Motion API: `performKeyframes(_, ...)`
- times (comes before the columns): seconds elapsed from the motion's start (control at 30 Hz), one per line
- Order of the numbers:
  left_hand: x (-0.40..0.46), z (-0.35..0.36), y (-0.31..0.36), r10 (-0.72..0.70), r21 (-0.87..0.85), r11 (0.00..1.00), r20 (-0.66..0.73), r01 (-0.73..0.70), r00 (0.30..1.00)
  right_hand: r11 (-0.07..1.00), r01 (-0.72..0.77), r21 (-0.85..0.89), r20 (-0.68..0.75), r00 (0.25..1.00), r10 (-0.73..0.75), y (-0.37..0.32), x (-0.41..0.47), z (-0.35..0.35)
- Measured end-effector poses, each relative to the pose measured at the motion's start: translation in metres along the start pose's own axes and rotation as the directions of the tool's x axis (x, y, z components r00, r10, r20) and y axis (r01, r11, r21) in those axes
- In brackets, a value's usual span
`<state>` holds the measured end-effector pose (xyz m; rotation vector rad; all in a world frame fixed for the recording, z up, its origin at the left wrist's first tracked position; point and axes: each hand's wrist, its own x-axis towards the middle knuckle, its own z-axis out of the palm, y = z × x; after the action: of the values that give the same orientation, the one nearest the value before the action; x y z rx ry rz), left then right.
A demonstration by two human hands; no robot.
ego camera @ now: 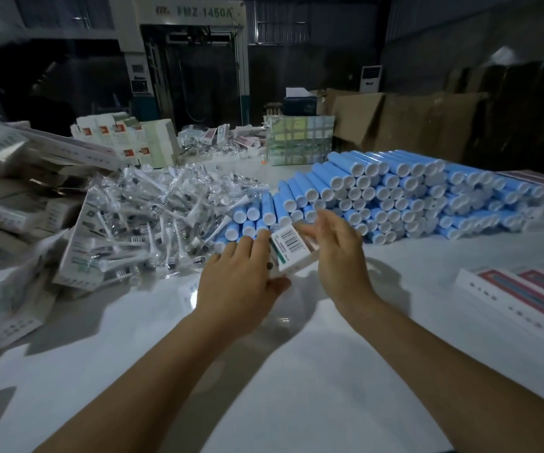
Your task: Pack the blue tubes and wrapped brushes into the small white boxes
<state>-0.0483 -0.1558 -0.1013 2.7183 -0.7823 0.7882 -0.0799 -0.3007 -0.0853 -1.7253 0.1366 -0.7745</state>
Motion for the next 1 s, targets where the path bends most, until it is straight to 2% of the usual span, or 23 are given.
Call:
performKeyframes(0.1,0.002,-0.001,-0.005,-0.031,-0.025,0.999,-0.015,0.031,0.999,0.996,0.087,0.012,-0.172,0.982,-0.083,-0.005,-0.002,-0.008)
performKeyframes(0.17,0.004,-0.003,-0.008,-0.069,-0.038,0.997,-0.027,0.067,0.997,0.997,0.073,0.001,-0.203,0.977,-0.072,-0.005,-0.006,-0.011)
performKeyframes(0.33,0.004,-0.002,-0.010,-0.092,-0.021,0.996,-0.036,0.091,0.995,0.995,0.061,-0.081,-0.089,0.994,-0.068,-0.001,-0.014,-0.001)
performKeyframes(0.6,0.002,0.001,-0.005,-0.030,0.055,0.998,-0.051,0.033,0.998,0.997,0.037,-0.064,0.004,0.999,-0.037,0.000,-0.022,0.002)
performKeyframes(0.83,-0.003,-0.002,-0.001,0.026,0.160,0.987,-0.030,-0.021,0.999,0.983,0.111,-0.145,0.052,0.993,-0.105,0.003,-0.023,0.003)
performKeyframes(0.93,-0.007,0.000,0.001,0.085,0.223,0.971,-0.001,-0.082,0.996,0.981,0.079,-0.174,0.134,0.989,-0.056,0.003,-0.022,0.004)
performKeyframes(1.0,-0.008,0.002,0.002,0.097,0.233,0.968,0.011,-0.097,0.995,0.981,0.043,-0.191,0.123,0.992,-0.019,0.005,-0.020,0.003)
